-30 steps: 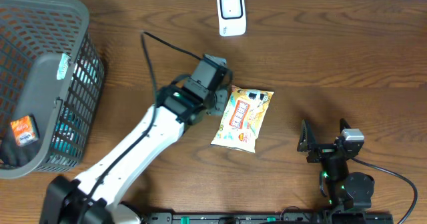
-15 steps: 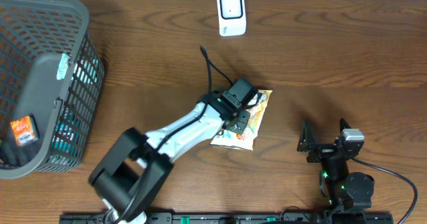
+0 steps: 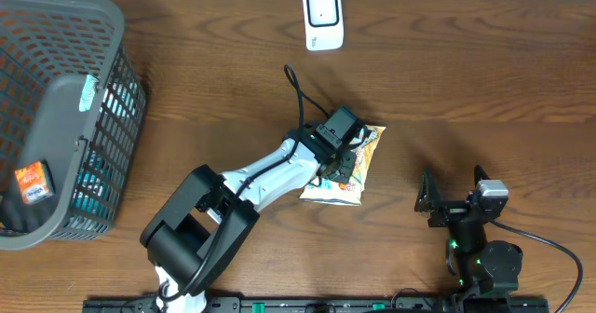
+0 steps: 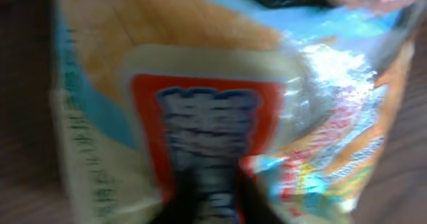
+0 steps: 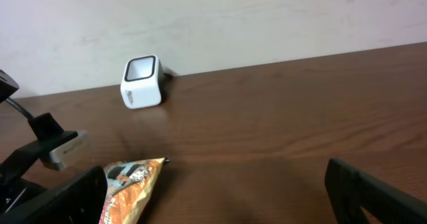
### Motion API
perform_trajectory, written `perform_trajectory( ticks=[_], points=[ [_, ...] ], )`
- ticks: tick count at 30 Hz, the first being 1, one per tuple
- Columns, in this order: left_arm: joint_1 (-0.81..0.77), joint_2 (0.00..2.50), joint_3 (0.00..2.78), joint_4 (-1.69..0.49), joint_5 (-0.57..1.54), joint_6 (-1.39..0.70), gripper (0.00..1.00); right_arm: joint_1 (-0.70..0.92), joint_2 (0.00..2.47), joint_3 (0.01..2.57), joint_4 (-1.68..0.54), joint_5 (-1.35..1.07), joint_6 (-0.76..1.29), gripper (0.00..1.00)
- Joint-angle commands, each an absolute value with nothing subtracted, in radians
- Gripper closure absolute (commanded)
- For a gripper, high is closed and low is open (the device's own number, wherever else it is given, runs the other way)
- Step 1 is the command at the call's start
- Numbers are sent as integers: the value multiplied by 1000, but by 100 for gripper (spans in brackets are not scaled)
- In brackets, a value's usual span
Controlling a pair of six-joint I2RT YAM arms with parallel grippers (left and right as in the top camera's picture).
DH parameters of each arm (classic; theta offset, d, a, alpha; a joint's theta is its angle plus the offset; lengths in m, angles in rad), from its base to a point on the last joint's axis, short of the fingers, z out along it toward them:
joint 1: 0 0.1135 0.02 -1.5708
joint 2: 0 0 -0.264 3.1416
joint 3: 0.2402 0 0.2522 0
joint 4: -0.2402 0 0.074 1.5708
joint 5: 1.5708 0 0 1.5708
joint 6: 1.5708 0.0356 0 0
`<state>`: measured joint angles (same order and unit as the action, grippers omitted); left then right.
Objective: Scan the item barcode
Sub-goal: 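Lower the snack bag onto the table and open the left gripper, then reach the left gripper into the basket and grasp the orange pack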
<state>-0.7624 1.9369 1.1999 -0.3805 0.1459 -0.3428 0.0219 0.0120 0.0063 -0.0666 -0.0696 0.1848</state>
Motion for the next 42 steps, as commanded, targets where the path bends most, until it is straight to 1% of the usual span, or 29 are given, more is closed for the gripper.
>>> perform_trajectory(
  ticks=[1,2,5,7,10,11,16,18,20,23,26,30,32,38,42],
  points=[
    [-763,1940,1164,-407,146,-290,45,26,6,6,-71,-62,175,1],
    [-762,1916,1164,-410,145,-271,38,26,6,6,-71,-62,175,1],
    [-762,1813,1164,-417,110,-218,31,26,6,6,-71,-62,175,1],
    [-762,1742,1164,-419,53,-210,25,26,6,6,-71,-62,175,1],
    [-758,1617,1164,-420,-49,-202,3,26,6,6,-71,-62,175,1],
    [-755,1571,1164,-420,-75,-188,1,26,6,6,-71,-62,175,1],
    [-722,1340,1165,-402,-176,-55,2,26,6,6,-71,-62,175,1],
    [-699,1267,1165,-397,-265,-18,2,26,6,6,-71,-62,175,1],
    [-661,1204,1165,-395,-353,-3,2,26,6,6,-71,-62,175,1],
    [-561,1120,1165,-405,-394,4,2,26,6,6,-71,-62,175,1],
    [-413,1054,1165,-410,-394,-69,2,26,6,6,-71,-62,175,1],
    [-170,998,1169,-410,-393,-191,2,26,6,6,-71,-62,175,1],
    [-64,989,1172,-414,-391,-213,2,26,6,6,-71,-62,175,1],
    [249,1010,1180,-527,-390,-444,2,26,6,6,-71,-62,175,1],
    [435,1076,1180,-588,-370,-602,2,26,6,6,-71,-62,175,1]
  ],
)
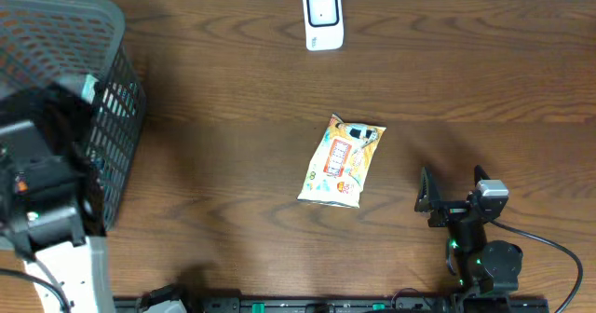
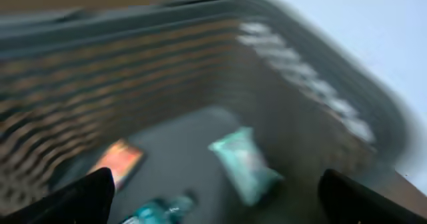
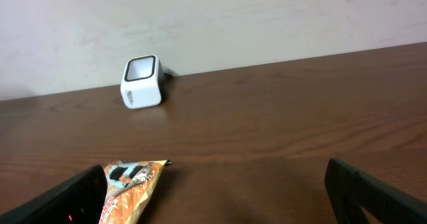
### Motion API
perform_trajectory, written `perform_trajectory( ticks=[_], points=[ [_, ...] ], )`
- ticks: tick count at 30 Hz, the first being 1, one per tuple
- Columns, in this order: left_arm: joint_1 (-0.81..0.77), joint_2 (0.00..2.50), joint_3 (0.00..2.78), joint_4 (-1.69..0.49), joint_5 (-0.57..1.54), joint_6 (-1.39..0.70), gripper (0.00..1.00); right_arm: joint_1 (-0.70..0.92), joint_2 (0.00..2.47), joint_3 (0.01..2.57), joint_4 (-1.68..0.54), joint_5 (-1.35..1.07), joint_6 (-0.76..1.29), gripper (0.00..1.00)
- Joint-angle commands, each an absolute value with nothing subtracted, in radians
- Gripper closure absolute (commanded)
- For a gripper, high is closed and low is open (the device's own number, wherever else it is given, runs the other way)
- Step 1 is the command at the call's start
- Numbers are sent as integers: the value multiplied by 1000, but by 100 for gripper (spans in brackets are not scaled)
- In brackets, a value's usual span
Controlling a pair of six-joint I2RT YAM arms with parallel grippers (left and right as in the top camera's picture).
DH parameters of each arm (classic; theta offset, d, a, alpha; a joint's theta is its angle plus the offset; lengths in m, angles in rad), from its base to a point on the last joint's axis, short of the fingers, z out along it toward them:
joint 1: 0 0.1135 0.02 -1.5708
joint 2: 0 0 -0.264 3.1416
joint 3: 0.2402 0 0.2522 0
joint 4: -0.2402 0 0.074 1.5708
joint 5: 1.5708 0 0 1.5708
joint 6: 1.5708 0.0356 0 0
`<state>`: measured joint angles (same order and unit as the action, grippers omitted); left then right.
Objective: Scan the item barcode
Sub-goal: 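Reach the left gripper into the basket and grasp the orange pack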
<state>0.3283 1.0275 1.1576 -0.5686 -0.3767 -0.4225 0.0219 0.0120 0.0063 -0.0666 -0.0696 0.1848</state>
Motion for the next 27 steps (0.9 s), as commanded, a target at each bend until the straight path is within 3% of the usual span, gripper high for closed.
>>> perform_trajectory(
  ticks=[1,9,27],
  points=[
    [470,1097,1180,-586,-348,-604,2,26,6,6,-71,-62,175,1],
    [622,1290,1180,-575,-284,-646,2,26,6,6,-71,-62,175,1],
    [672,1678,1180,-633,-270,-769,2,26,6,6,-71,-62,175,1]
  ],
)
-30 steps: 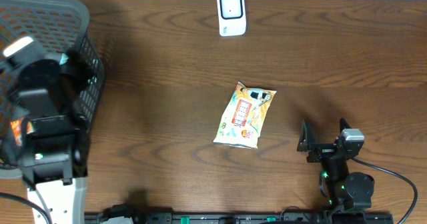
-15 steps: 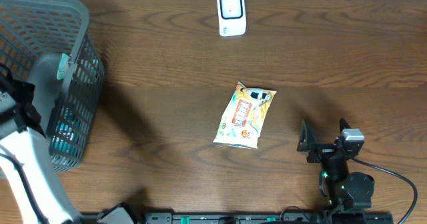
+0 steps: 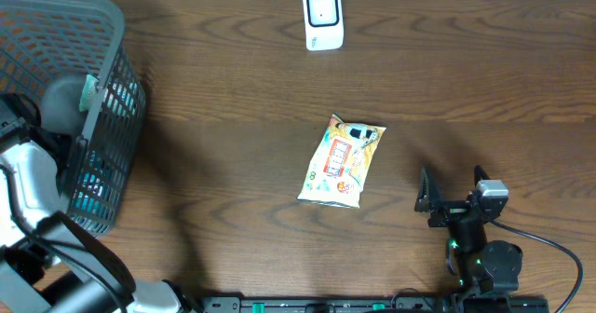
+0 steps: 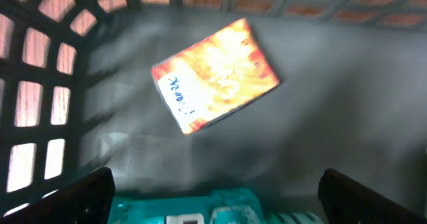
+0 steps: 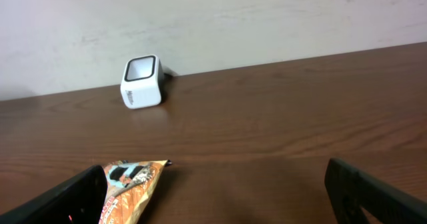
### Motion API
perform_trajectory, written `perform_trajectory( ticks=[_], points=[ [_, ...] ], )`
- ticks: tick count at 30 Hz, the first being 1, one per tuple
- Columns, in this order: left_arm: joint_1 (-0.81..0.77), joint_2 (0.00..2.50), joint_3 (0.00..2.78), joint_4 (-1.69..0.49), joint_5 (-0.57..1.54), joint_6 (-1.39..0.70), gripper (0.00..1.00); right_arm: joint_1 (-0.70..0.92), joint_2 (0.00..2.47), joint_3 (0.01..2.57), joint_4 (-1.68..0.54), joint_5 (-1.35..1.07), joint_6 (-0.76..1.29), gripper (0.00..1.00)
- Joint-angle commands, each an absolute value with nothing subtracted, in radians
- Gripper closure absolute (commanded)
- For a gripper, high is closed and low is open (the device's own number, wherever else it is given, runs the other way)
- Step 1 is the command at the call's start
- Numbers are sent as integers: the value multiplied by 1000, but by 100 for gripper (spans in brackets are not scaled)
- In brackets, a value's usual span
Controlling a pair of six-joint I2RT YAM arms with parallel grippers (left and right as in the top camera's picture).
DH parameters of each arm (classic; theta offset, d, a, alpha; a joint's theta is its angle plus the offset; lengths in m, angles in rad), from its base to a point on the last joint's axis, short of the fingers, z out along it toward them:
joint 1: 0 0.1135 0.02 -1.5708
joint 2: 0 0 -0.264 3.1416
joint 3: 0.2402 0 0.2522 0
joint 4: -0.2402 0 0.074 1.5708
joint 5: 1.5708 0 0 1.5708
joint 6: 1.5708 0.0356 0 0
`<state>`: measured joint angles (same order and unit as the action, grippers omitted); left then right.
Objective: Scan the item barcode
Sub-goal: 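Reach the left gripper into the basket and grasp the orange pack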
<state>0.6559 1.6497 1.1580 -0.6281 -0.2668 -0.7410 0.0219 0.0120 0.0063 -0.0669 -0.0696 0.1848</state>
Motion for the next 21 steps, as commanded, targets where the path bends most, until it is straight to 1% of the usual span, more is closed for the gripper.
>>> perform_trajectory(
  ticks=[1,12,21],
  points=[
    [677,1689,1180,-633,-270,-769,2,26,6,6,-71,-62,175,1],
    [735,1794,1180,-638,-269,-769,2,26,6,6,-71,-62,175,1],
    [736,1837,1180,-604,-270,-768,2,26,6,6,-71,-62,175,1]
  ],
)
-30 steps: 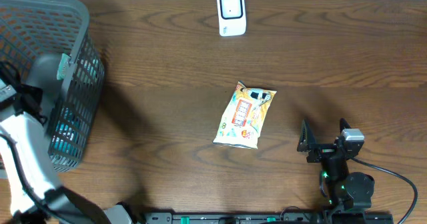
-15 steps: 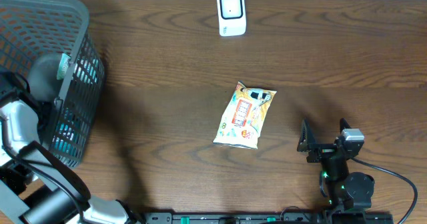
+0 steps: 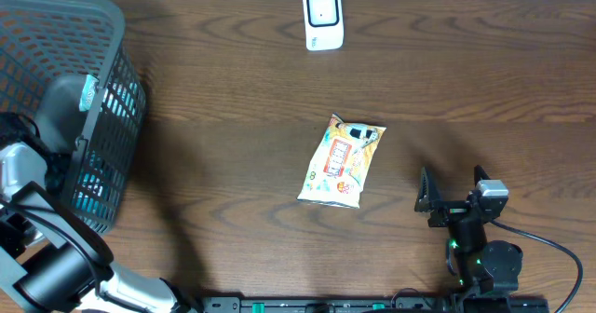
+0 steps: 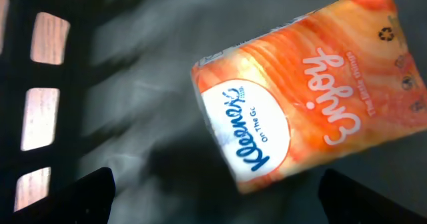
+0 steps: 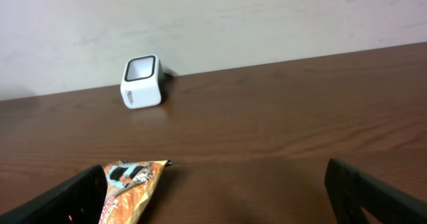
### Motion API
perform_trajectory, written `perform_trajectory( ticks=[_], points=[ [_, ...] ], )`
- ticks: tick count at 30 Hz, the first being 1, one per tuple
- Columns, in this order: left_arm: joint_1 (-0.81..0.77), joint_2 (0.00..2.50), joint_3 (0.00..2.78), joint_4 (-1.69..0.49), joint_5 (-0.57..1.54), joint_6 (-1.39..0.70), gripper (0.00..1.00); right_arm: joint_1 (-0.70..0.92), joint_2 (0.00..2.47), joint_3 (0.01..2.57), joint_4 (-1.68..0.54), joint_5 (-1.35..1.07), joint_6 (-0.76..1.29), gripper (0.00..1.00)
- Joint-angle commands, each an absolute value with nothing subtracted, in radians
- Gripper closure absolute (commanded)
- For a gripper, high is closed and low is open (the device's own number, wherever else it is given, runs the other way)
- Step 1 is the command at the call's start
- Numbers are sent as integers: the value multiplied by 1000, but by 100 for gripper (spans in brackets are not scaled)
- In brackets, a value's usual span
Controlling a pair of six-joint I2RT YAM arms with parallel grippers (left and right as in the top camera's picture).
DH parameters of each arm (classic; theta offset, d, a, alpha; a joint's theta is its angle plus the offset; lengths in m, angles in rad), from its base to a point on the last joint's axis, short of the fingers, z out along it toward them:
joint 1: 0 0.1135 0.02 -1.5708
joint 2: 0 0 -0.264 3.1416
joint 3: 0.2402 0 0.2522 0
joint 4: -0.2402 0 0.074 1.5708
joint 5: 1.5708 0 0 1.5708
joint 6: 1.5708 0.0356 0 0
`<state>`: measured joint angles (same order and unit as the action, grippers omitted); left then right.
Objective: Scan the item barcode
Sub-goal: 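Reach the left gripper into the basket and grasp the orange pack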
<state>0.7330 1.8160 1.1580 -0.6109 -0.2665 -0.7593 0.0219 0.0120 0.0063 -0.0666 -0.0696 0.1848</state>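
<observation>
An orange Kleenex tissue pack (image 4: pixel 303 91) lies flat on the dark floor of the grey basket (image 3: pixel 56 34). My left gripper (image 4: pixel 213 207) hangs open just above it with nothing between its fingers; the overhead view shows the left arm (image 3: pixel 19 159) reaching into the basket. A snack packet (image 3: pixel 342 161) lies on the table's middle, and its corner (image 5: pixel 130 184) shows in the right wrist view. The white barcode scanner (image 3: pixel 323 18) stands at the far edge and appears again (image 5: pixel 141 83) ahead of the right wrist. My right gripper (image 3: pixel 452 201) rests open near the front edge, right of the packet.
The basket's latticed wall (image 4: pixel 33 84) rises close on the left of the tissue pack. Another teal item (image 3: pixel 88 187) shows through the basket's side. A pale wall (image 5: pixel 267 17) backs the wooden table (image 3: pixel 233 89) behind the scanner.
My left gripper has come closer to the orange tissue pack, which now fills much of its view; the teal item has left that view. The right arm and snack packet have not moved.
My left gripper was first down on the snack packet at the table's middle. Then the arm was over at the basket and the packet lay alone on the table. Then the gripper was inside the basket above the tissue pack, and now it is nearer to it.
</observation>
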Motion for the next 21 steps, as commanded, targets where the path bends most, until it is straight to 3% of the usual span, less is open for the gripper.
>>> perform_trajectory(
  ticks=[1,6,9,15,18,21],
  points=[
    [736,1842,1180,-601,-270,-768,2,26,6,6,-71,-62,175,1],
    [736,1882,1180,-573,-270,-760,2,26,6,6,-71,-62,175,1],
    [736,1908,1180,-547,-271,-729,10,26,6,6,-71,-62,175,1],
    [736,1958,1180,-505,-274,-681,50,26,6,6,-71,-62,175,1],
    [736,1974,1180,-487,-274,-667,64,26,6,6,-71,-62,175,1],
    [736,1989,1180,-480,-290,-643,92,26,6,6,-71,-62,175,1]
  ],
)
